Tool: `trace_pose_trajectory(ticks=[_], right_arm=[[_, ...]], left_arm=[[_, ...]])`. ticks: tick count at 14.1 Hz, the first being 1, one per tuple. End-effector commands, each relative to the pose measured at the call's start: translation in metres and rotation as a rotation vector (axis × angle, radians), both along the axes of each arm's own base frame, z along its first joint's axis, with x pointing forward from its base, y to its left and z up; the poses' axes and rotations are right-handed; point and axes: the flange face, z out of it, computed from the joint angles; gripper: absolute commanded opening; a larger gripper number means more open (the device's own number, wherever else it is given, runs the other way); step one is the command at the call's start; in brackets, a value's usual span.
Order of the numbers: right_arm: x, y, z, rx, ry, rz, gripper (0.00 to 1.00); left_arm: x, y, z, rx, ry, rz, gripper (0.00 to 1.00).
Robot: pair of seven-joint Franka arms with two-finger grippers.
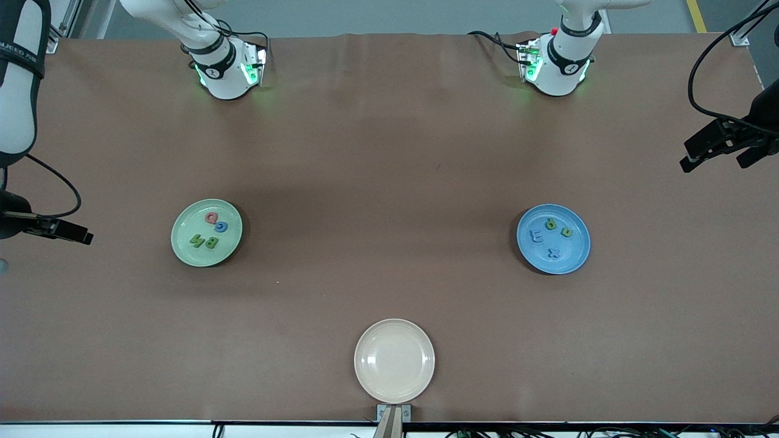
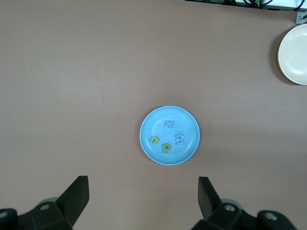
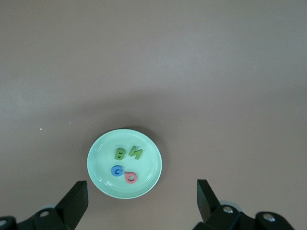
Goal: Sort upper and lower case letters into plates
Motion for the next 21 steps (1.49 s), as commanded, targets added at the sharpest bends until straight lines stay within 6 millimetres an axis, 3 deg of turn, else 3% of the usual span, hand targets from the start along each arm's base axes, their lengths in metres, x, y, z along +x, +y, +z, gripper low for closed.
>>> trace_pose_trajectory(ticks=[1,3,6,10,15,16,21], right_arm=[[-0.009,0.011,0.017,0.023,0.017,0.024,1.0],[-0.017,0.021,0.031,0.041,0.019,0.051,1.0],[-0.034,0.014,0.041,0.099,0.027,0.065,1.0],[-0.061,0.026,0.055,0.042,0.022,0.121,1.0],[-0.069,0.034,0.062,0.027,0.019,0.135,1.0],[-0.072,0.045,0.065,0.024,0.017,0.154,1.0],[-0.085,0.038,0.071,0.022,0.007,0.139,1.0]], left_arm=[[-0.002,-0.003,0.005,-0.011,0.005,0.0,1.0],[-0.003,-0.007,0.006,-0.013,0.003,-0.006,1.0],[-0.003,-0.007,0.006,-0.012,0.003,-0.011,1.0],[-0.006,-0.012,0.006,-0.012,0.018,-0.016,1.0],[-0.007,-0.002,0.004,-0.011,0.035,0.002,1.0],[-0.006,0.0,0.002,-0.013,0.038,0.006,1.0],[-0.005,0.004,0.002,-0.01,0.04,0.013,1.0]])
